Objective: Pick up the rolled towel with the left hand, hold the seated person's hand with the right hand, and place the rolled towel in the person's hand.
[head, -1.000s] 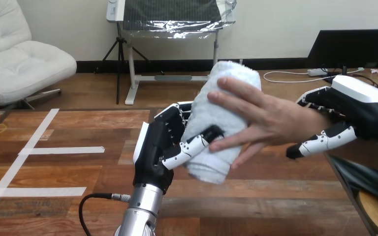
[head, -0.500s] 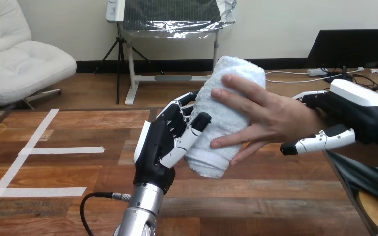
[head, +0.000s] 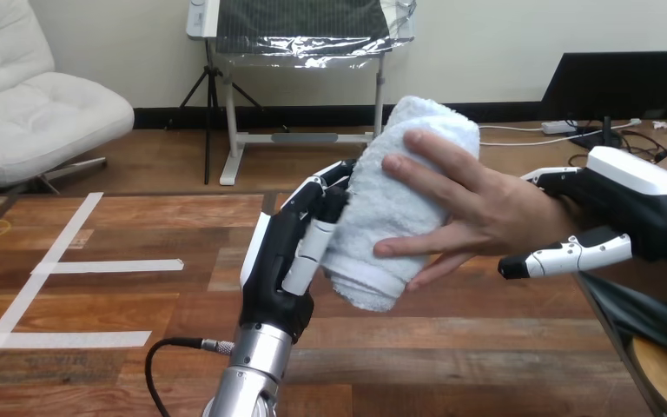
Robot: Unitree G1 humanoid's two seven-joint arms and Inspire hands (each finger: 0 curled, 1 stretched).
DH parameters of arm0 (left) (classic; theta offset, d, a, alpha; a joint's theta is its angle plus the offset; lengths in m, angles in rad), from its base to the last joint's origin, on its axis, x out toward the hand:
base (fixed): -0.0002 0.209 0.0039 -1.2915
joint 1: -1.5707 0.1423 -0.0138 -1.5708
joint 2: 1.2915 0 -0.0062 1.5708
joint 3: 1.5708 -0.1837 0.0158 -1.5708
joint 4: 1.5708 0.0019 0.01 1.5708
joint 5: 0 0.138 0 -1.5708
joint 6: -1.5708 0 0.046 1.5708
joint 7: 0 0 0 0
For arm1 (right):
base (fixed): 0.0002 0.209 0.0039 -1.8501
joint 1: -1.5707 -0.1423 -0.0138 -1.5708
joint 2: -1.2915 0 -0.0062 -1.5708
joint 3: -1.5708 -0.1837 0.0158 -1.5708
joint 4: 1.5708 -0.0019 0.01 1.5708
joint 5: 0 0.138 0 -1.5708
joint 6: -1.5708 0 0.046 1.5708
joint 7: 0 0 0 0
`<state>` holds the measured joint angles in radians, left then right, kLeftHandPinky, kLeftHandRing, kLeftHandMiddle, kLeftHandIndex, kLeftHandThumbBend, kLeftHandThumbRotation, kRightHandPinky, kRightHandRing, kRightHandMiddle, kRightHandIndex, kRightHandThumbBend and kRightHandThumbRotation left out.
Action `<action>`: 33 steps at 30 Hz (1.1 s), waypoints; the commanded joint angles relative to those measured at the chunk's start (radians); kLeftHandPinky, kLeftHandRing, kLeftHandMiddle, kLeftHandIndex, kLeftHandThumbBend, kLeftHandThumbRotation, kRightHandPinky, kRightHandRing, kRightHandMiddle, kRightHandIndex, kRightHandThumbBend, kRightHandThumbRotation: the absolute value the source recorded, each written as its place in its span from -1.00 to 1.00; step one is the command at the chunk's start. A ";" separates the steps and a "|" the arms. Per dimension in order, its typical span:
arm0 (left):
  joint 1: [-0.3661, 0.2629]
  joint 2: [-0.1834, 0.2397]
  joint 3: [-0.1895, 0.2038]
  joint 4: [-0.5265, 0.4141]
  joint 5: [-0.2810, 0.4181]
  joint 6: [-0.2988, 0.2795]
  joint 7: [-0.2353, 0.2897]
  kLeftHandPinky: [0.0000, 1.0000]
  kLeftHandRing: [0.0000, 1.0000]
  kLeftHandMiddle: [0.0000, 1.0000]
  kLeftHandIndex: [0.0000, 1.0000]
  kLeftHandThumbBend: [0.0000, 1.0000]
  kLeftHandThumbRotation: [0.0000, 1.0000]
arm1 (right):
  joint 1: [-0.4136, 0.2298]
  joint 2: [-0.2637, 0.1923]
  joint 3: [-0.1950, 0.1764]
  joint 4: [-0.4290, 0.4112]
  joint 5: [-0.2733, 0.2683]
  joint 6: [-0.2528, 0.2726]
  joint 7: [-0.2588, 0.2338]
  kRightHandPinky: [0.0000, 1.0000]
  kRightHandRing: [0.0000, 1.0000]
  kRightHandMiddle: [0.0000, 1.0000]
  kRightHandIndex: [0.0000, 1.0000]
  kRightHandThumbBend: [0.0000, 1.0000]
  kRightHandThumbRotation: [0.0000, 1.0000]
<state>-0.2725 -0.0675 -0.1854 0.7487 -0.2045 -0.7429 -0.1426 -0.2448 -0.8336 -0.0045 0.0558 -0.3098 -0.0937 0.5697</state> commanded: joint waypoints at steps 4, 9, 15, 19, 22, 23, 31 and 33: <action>-0.005 -0.168 -0.035 -0.081 0.002 -0.015 -0.015 0.27 0.48 0.54 0.55 0.87 1.00 | 0.003 0.010 -0.006 -0.027 0.031 -0.021 0.002 0.18 0.39 0.50 0.64 1.00 0.29; 0.000 -0.171 -0.036 -0.082 0.004 -0.020 -0.008 0.29 0.49 0.54 0.55 0.96 1.00 | 0.008 0.014 -0.009 -0.031 0.033 -0.012 0.001 0.18 0.40 0.50 0.63 1.00 0.29; 0.005 -0.169 -0.038 -0.087 0.004 -0.024 -0.004 0.30 0.49 0.54 0.55 1.00 1.00 | 0.020 0.016 -0.017 -0.044 0.034 -0.009 -0.004 0.19 0.43 0.51 0.64 1.00 0.32; 0.010 -0.165 -0.037 -0.092 0.003 -0.028 -0.001 0.31 0.51 0.56 0.57 1.00 1.00 | 0.033 0.016 -0.027 -0.056 0.039 -0.022 -0.011 0.19 0.47 0.55 0.65 1.00 0.36; 0.018 -0.159 -0.039 -0.102 0.004 -0.027 0.008 0.33 0.54 0.59 0.60 1.00 1.00 | 0.048 0.018 -0.039 -0.075 0.046 -0.027 -0.016 0.20 0.50 0.57 0.67 1.00 0.40; 0.019 -0.158 -0.039 -0.103 0.003 -0.027 0.009 0.35 0.55 0.61 0.62 1.00 1.00 | 0.051 0.018 -0.042 -0.079 0.048 -0.027 -0.017 0.20 0.51 0.58 0.68 1.00 0.41; 0.042 -0.139 -0.044 -0.149 0.006 -0.017 0.027 0.55 0.72 0.74 0.72 1.00 1.00 | 0.093 0.030 -0.083 -0.126 0.085 -0.031 -0.036 0.20 0.59 0.67 0.77 1.00 0.49; 0.049 -0.135 -0.044 -0.163 0.006 -0.015 0.031 0.61 0.75 0.77 0.74 1.00 1.00 | 0.104 0.034 -0.095 -0.139 0.092 -0.030 -0.043 0.20 0.62 0.70 0.79 1.00 0.51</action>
<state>-0.2498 -0.0630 -0.2290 0.6849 -0.2009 -0.7430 -0.1311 -0.1573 -0.8274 -0.0556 -0.0083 -0.2578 -0.1073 0.5565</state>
